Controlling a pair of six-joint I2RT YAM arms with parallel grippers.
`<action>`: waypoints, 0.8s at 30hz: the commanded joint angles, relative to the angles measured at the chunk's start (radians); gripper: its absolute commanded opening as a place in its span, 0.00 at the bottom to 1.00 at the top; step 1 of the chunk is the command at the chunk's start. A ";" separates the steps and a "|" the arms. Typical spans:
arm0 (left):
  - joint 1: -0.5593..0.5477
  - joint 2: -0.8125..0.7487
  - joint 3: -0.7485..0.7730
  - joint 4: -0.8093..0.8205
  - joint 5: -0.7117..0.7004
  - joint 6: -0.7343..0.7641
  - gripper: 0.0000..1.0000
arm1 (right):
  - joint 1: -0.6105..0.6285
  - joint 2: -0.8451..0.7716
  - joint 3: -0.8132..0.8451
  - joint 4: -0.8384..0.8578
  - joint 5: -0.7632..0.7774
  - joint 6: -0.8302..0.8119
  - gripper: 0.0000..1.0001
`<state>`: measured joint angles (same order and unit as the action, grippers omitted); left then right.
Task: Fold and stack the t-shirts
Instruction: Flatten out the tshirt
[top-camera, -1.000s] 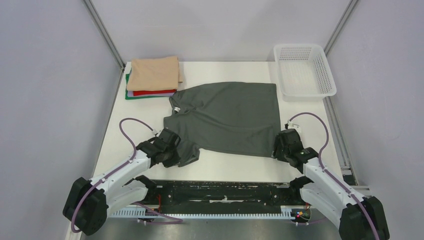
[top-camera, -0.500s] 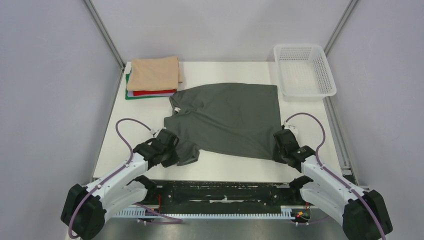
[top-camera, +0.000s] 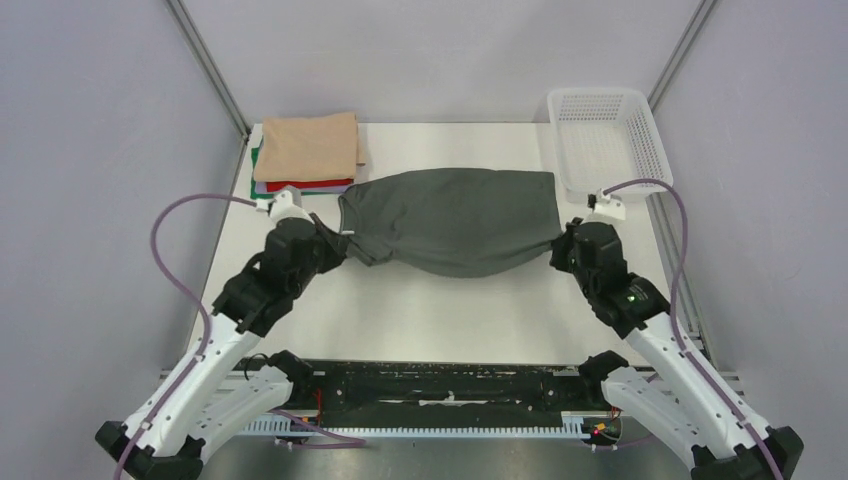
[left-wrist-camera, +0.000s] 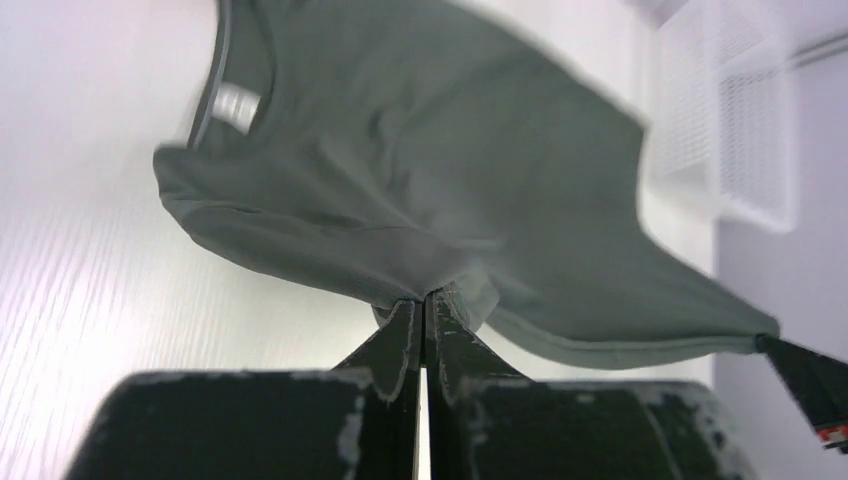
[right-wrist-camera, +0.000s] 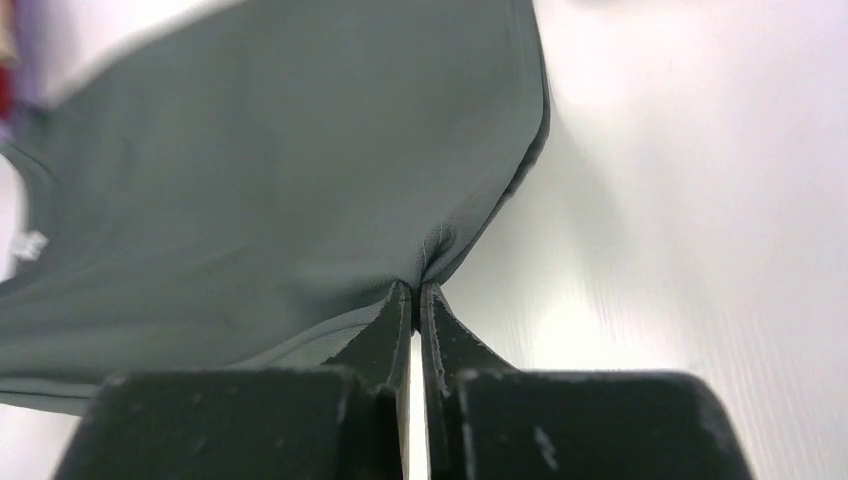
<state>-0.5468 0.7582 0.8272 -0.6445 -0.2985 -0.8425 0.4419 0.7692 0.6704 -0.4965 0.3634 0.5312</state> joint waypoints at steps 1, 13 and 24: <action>-0.004 -0.018 0.192 0.076 -0.133 0.133 0.02 | 0.004 -0.054 0.151 0.059 0.080 -0.064 0.00; -0.004 -0.115 0.557 0.083 0.025 0.329 0.02 | 0.004 -0.129 0.525 -0.098 -0.091 -0.154 0.00; -0.001 -0.089 0.949 -0.018 0.249 0.457 0.02 | 0.004 -0.194 0.777 -0.223 -0.353 -0.167 0.00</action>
<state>-0.5476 0.6552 1.6680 -0.6182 -0.1368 -0.4831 0.4427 0.5884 1.3411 -0.6559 0.1261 0.3904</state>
